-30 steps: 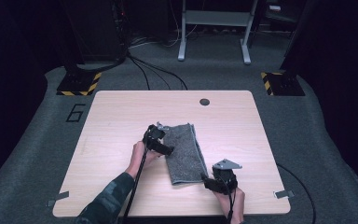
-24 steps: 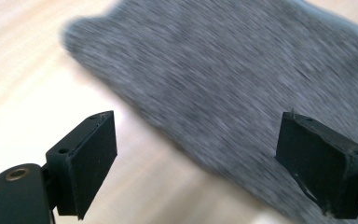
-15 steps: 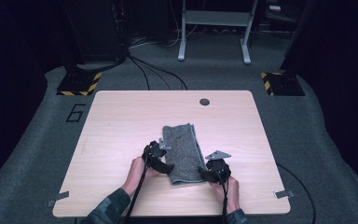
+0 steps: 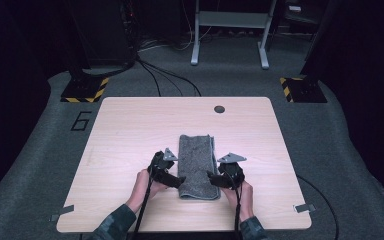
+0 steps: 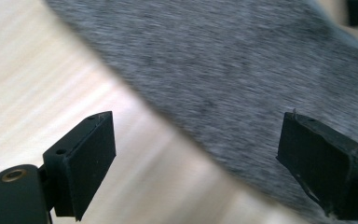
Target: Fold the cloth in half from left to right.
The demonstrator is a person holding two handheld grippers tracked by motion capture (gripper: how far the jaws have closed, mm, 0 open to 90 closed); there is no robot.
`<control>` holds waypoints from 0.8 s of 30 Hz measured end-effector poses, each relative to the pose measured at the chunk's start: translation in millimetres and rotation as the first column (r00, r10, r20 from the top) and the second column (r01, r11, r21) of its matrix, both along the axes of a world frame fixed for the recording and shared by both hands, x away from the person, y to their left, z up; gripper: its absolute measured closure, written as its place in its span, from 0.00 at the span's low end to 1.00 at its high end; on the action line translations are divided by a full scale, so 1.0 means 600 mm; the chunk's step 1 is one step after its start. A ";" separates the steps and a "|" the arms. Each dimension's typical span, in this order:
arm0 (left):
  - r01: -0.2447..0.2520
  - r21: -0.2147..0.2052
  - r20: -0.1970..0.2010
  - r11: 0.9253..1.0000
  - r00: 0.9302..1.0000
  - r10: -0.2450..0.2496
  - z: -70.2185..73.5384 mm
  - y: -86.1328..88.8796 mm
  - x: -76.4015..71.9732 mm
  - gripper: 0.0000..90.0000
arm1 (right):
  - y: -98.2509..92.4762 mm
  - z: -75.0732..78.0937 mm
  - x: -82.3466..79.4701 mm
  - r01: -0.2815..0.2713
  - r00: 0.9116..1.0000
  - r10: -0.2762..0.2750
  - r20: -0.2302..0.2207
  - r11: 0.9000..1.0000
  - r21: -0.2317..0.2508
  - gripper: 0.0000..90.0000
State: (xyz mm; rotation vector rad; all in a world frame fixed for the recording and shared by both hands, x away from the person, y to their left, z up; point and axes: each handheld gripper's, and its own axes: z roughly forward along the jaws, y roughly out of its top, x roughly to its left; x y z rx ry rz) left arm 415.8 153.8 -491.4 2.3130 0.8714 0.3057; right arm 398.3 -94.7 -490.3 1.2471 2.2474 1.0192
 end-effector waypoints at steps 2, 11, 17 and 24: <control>0.029 0.036 -0.006 0.999 1.000 -0.029 -0.009 -0.008 -0.011 0.12 | 0.010 -0.005 0.018 0.015 1.000 -0.015 -0.019 1.000 -0.017 0.36; 0.034 0.072 -0.002 0.997 0.999 -0.034 -0.035 -0.006 -0.036 0.13 | 0.001 -0.039 0.025 0.057 0.995 -0.064 -0.071 0.994 -0.090 0.30; 0.057 0.052 -0.019 0.997 0.998 -0.056 -0.029 -0.006 -0.046 0.13 | -0.008 -0.037 0.013 0.013 0.997 -0.019 -0.076 0.997 -0.080 0.29; -0.036 -0.027 -0.015 0.999 0.999 0.036 0.000 0.009 0.018 0.12 | -0.002 -0.004 0.042 0.019 0.999 -0.021 -0.032 0.999 -0.046 0.26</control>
